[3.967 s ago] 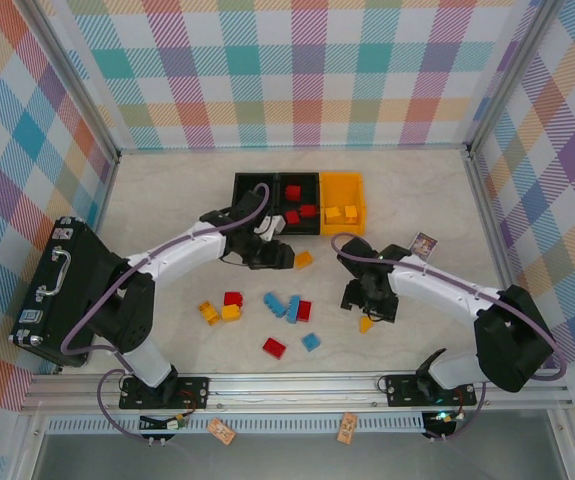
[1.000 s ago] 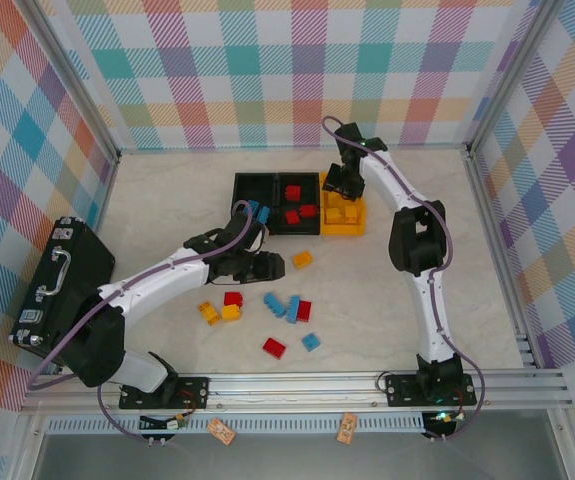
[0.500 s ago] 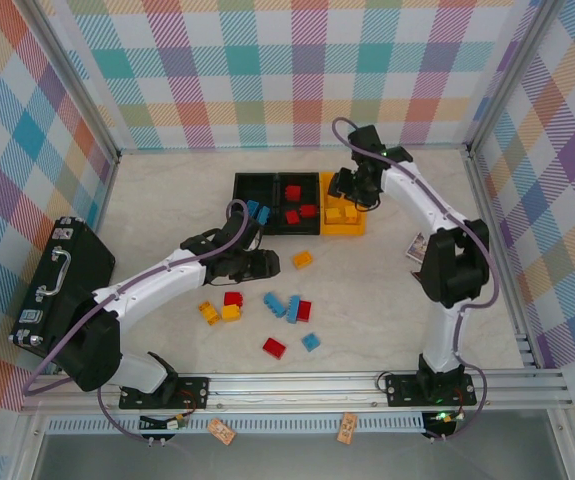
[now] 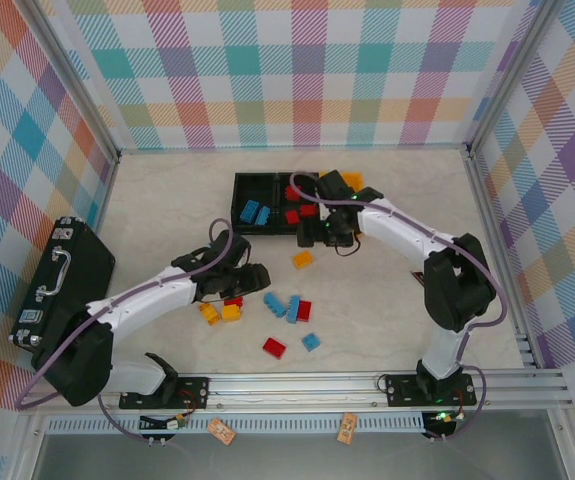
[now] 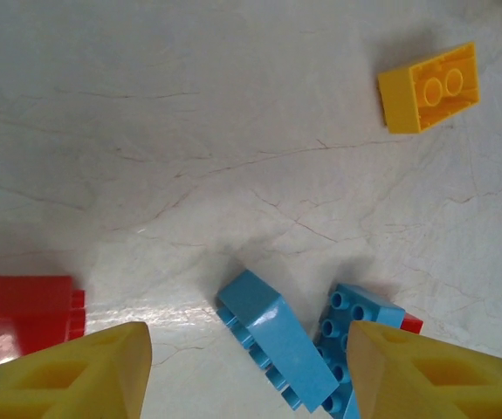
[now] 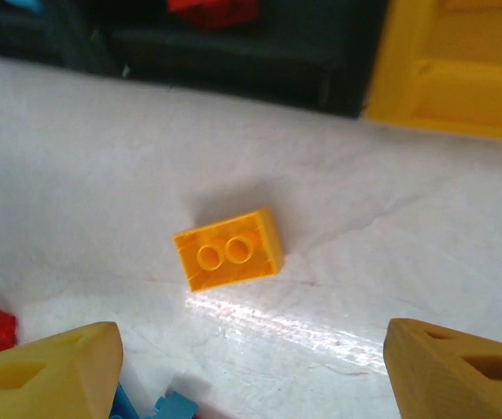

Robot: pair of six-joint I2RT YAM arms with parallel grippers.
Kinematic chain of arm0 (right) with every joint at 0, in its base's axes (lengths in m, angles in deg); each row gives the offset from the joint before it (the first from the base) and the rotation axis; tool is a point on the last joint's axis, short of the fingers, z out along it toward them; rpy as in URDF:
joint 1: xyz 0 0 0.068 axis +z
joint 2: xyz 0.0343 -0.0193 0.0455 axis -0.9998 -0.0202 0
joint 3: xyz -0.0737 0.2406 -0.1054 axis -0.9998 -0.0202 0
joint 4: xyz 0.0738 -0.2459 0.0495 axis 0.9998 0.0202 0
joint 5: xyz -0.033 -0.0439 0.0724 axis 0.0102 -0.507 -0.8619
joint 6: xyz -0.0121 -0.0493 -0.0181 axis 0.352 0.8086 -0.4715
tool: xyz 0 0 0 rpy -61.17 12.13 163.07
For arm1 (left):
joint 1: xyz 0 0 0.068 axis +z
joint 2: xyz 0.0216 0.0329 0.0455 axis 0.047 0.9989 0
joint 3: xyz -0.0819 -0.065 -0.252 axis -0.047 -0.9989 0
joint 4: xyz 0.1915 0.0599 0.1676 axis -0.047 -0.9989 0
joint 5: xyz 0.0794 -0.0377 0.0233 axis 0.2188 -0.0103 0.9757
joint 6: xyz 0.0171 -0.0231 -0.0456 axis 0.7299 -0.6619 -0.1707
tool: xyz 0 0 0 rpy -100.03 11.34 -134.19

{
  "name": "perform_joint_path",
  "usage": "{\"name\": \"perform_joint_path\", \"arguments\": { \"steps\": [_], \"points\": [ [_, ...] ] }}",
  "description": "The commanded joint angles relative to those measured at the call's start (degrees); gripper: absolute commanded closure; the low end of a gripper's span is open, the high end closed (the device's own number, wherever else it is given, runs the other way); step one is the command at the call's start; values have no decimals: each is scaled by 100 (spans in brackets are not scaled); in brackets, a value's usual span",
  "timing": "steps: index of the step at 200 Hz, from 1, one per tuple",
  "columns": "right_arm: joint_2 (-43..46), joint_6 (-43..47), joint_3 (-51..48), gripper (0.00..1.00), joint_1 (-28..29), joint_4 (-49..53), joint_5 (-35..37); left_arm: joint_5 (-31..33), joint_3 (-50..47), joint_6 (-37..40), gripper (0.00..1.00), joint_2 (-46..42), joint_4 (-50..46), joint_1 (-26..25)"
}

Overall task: Sort the legos into containers by color
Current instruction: Pick up the lego from the center of the table.

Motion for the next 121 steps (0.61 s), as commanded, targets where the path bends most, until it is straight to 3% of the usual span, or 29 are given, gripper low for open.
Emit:
{"name": "perform_joint_path", "arguments": {
  "steps": [1,49,121],
  "points": [
    [18,283,-107,20,215,-249,123,-156,-272,-290,38,-325,191,156],
    [-517,766,-27,13,529,-474,404,-168,-436,-240,37,-559,91,327],
    [-1396,1039,612,16,702,-147,839,-149,-575,-218,37,-615,91,363]
  ]
}}
